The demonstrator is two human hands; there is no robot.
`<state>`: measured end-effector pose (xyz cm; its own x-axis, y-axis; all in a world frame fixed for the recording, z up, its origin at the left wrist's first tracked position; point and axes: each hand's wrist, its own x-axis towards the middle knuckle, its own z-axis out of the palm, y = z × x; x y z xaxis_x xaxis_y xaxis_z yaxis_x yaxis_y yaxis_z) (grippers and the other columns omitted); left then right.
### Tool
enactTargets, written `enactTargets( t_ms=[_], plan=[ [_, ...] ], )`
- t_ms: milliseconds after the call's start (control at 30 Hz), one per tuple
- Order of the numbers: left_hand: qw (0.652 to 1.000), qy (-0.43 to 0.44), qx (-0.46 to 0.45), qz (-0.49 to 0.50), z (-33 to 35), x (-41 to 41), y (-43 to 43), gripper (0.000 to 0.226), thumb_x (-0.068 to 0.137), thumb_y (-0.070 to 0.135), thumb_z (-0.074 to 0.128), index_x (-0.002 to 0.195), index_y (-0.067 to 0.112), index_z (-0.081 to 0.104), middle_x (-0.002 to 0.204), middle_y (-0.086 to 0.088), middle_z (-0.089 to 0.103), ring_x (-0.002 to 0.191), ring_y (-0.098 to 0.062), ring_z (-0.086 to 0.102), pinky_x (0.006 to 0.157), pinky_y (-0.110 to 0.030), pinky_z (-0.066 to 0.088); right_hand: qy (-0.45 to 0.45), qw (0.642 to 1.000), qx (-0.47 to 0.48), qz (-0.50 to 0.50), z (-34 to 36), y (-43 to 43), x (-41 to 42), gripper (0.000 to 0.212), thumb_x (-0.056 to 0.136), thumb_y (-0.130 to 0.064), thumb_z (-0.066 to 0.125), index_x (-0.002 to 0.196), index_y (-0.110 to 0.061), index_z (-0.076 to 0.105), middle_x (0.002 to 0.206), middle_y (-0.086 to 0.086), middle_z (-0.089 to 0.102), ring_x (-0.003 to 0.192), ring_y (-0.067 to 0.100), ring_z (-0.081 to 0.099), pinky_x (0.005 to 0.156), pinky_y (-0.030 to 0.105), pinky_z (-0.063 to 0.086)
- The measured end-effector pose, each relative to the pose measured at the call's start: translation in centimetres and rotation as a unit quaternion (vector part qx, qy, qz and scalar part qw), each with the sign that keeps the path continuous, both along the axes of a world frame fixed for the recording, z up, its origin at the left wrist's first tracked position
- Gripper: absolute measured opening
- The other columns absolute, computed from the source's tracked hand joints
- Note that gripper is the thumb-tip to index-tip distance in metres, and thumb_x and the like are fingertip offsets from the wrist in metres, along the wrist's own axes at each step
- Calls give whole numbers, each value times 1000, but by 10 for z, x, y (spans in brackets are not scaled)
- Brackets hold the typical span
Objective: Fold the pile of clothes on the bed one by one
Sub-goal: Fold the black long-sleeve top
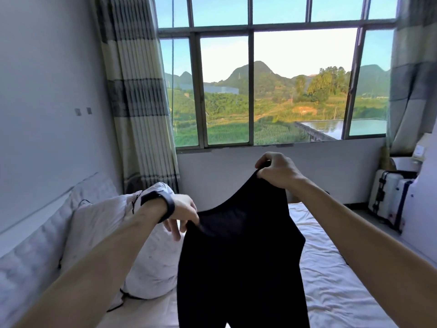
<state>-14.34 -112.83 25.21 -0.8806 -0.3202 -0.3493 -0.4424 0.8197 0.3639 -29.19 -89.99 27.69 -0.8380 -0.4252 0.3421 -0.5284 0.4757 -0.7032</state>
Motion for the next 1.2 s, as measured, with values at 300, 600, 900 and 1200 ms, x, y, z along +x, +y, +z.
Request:
enactTargets(
  t_ms=[300, 600, 900, 1200],
  plan=[
    [958, 189, -161, 145, 0, 22, -72, 18, 86, 42, 43, 90, 31, 57, 116, -8, 66, 107, -28, 61, 83, -30, 44, 41, 984, 164, -59, -12, 49, -27, 31, 81, -8, 55, 93, -33, 70, 95, -6, 71, 95, 20, 63, 85, 32, 53],
    [888, 221, 387, 117, -24, 20, -59, 29, 72, 29, 69, 92, 15, 53, 85, -9, 45, 78, -26, 47, 66, -34, 44, -265, 962, 31, 66, -41, 42, -6, 30, 96, -31, 51, 68, -21, 59, 55, -5, 53, 46, 13, 51, 55, 25, 42],
    [895, 212, 391, 22, -29, 50, -90, 57, 83, 34, 81, 109, -12, 61, 93, -2, 65, 103, -28, 49, 86, -35, 48, -306, 937, -23, 169, -52, 57, -11, 21, 71, -20, 83, 82, -9, 69, 68, 5, 59, 53, 16, 57, 45, 21, 41],
    [906, 194, 375, 32, -43, 81, -120, 72, 49, 41, 99, 104, 1, 77, 101, -7, 76, 96, -19, 70, 82, -22, 57, 79, 997, 24, 8, -109, 55, -22, 8, 89, -27, 75, 87, -35, 74, 73, -21, 70, 70, -4, 64, 69, 11, 44]
  ],
)
